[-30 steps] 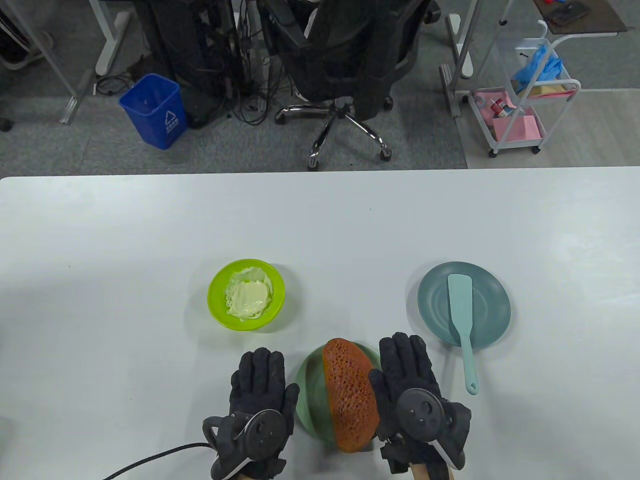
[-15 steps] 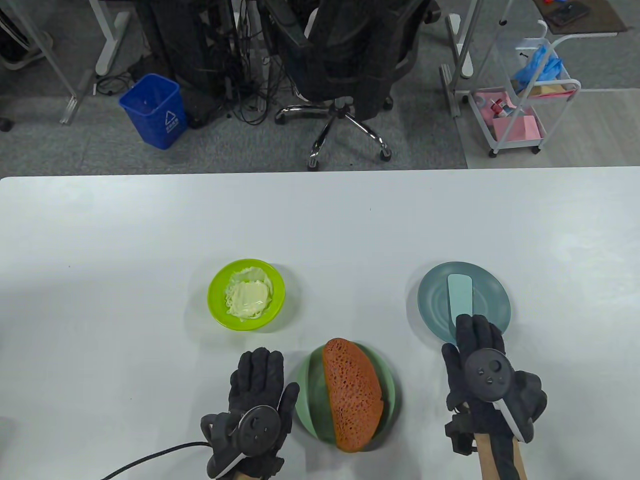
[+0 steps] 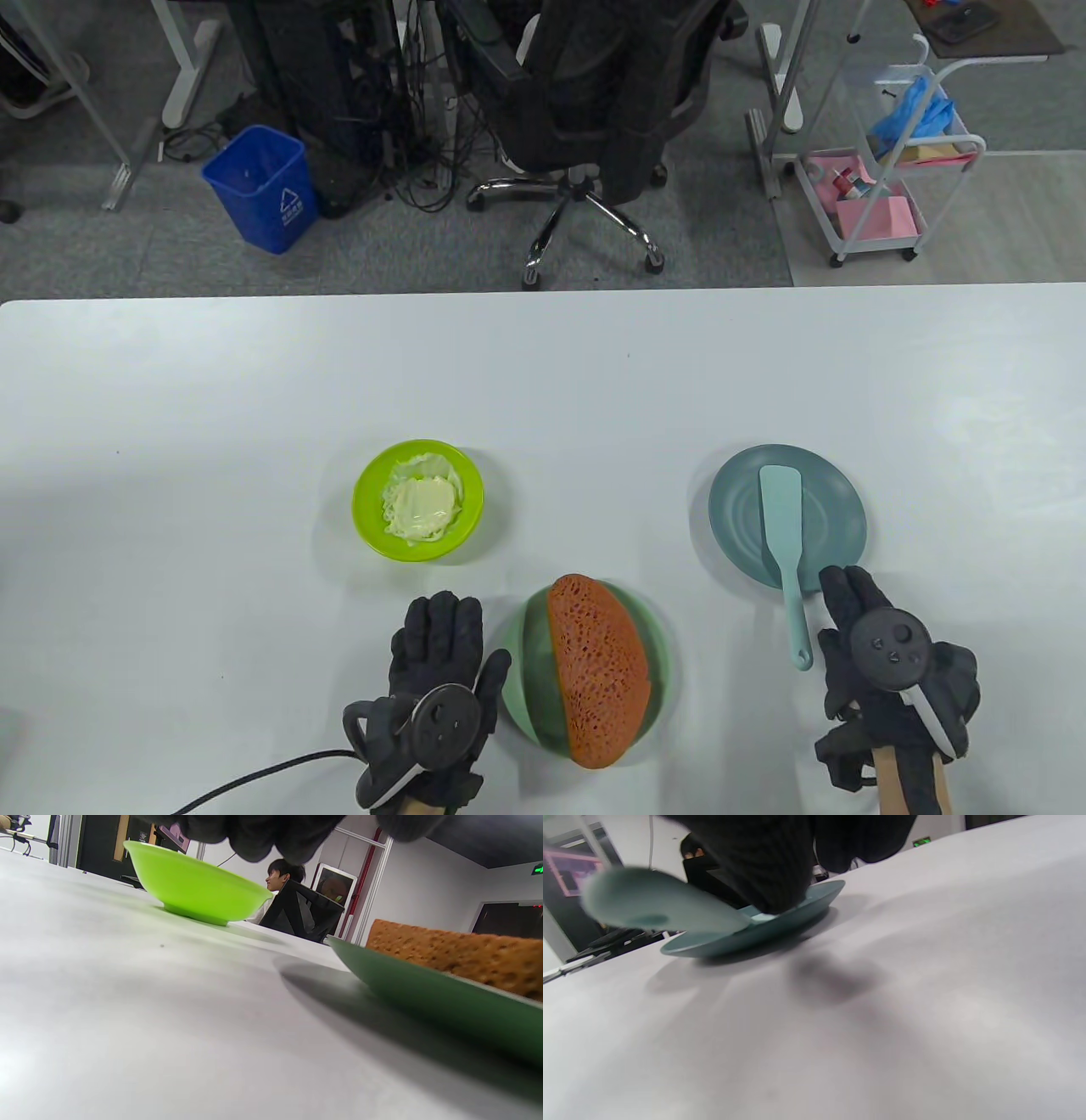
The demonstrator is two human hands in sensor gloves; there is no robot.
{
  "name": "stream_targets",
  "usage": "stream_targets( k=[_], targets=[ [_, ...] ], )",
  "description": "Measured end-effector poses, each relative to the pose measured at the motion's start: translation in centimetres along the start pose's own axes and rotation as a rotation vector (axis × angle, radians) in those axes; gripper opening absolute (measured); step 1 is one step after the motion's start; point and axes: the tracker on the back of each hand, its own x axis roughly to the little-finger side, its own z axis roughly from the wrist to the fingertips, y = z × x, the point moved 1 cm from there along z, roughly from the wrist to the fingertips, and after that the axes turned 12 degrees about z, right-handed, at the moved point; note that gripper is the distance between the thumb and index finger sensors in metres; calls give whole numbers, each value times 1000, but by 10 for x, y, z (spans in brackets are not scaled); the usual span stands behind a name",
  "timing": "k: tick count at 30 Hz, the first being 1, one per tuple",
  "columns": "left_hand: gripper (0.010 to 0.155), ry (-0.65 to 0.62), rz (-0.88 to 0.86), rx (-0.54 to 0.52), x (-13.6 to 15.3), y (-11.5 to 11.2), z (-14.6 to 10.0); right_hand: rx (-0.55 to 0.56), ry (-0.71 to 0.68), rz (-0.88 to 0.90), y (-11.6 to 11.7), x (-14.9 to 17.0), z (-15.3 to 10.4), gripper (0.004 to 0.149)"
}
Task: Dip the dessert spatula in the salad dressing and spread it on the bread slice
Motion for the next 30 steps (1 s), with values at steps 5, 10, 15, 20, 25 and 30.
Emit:
stream_targets(
  k=[5, 10, 15, 20, 25, 30],
  targets=[
    [70, 0, 0, -3, 0, 0, 1, -56, -59, -53, 12, 0, 2, 81],
    [70, 5, -7, 1, 1, -1, 1, -98, -107, -98, 22, -3, 5, 84],
    [70, 4, -10, 4, 1, -2, 2, -143, -148, -124, 27, -12, 9, 74],
    [71, 1, -20, 8, 1, -3, 2, -159, -165, -69, 29, -14, 17, 65],
    [71, -5, -25, 7, 1, -3, 3, -137, -188, -51, 28, -15, 20, 54],
    [72, -8, -32, 3, 1, -3, 3, -128, -216, -9, 27, -14, 20, 49]
  ],
)
